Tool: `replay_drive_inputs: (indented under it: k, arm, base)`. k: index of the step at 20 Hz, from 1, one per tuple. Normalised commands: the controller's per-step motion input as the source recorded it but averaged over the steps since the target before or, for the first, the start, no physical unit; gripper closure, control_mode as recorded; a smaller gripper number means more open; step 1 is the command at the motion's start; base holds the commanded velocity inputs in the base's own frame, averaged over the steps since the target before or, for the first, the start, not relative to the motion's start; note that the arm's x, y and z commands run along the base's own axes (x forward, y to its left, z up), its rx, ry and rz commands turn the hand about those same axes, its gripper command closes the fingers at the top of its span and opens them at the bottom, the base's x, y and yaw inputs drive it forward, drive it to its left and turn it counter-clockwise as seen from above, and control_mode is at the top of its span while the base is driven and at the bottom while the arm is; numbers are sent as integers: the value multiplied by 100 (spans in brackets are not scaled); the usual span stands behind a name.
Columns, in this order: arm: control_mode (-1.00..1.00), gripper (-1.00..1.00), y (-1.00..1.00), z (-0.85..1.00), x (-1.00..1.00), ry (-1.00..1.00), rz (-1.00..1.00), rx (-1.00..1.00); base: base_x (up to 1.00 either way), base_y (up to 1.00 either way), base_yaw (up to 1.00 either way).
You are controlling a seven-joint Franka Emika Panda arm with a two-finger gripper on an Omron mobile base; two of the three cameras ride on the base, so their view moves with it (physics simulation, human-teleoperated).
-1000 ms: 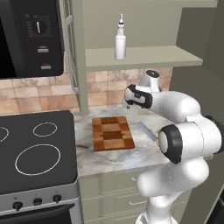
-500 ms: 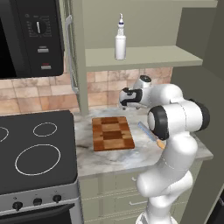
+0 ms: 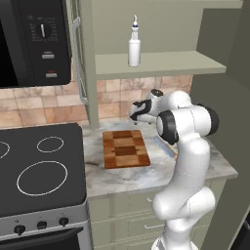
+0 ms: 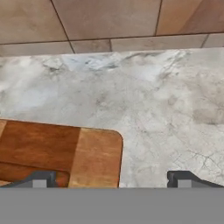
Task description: Move the cutting board and knife to the sink. Then move spray from the cabinet to the counter.
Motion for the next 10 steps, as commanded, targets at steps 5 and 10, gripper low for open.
replay_drive_inputs:
  k: [5, 10]
  arm:
    - [-100, -100, 6, -34, 46, 0, -2, 0]
    - [-100, -100, 12, -29, 45, 0, -3, 0]
  base:
    - [0, 0, 0]
    - [0, 0, 0]
